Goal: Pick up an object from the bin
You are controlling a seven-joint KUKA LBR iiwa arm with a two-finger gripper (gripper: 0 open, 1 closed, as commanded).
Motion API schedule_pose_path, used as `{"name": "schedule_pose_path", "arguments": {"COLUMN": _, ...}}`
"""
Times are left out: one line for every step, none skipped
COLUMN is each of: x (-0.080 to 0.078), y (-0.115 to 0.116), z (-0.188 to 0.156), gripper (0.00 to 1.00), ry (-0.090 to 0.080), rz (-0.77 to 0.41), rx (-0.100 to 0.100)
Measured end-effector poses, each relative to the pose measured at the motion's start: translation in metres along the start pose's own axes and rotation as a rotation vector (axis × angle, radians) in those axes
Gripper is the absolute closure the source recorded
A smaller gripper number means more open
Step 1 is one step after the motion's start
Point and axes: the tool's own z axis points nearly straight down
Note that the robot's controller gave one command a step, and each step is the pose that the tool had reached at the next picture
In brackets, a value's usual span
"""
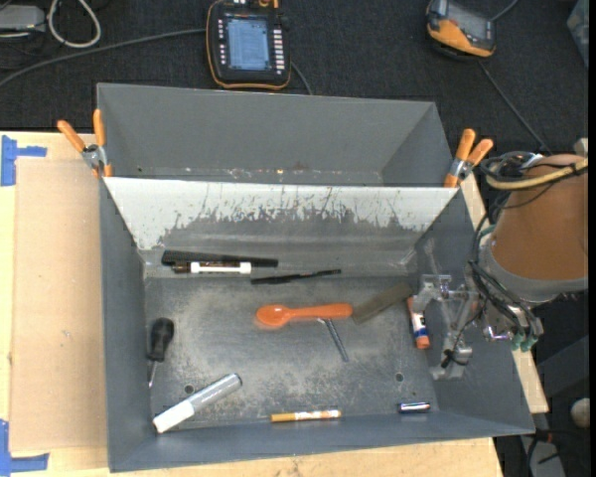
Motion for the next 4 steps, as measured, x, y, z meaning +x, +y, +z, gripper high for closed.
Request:
{"name": "schedule_pose_path", "arguments": {"x": -0.002, "y": 0.001, "z": -0.003, "gripper": 0.00, "ry": -0.007, "rz": -0.005, "rx": 0.001}}
{"name": "schedule_pose_path", "arguments": {"x": -0.077, "y": 0.005, "z": 0.104, "gripper": 0.00, "ry": -0.008, "rz": -0.438, "rx": 0.001}}
{"name": "schedule_pose_path", "arguments": {"x": -0.100, "y": 0.005, "z": 0.066, "gripper": 0.00, "ry": -0.012, "rz": -0.331, "rx": 0.003}}
{"name": "schedule_pose_path", "arguments": {"x": -0.079, "y": 0.006, "z": 0.109, "gripper": 0.00, "ry": -0.003, "rz": -0.429, "rx": -0.003}}
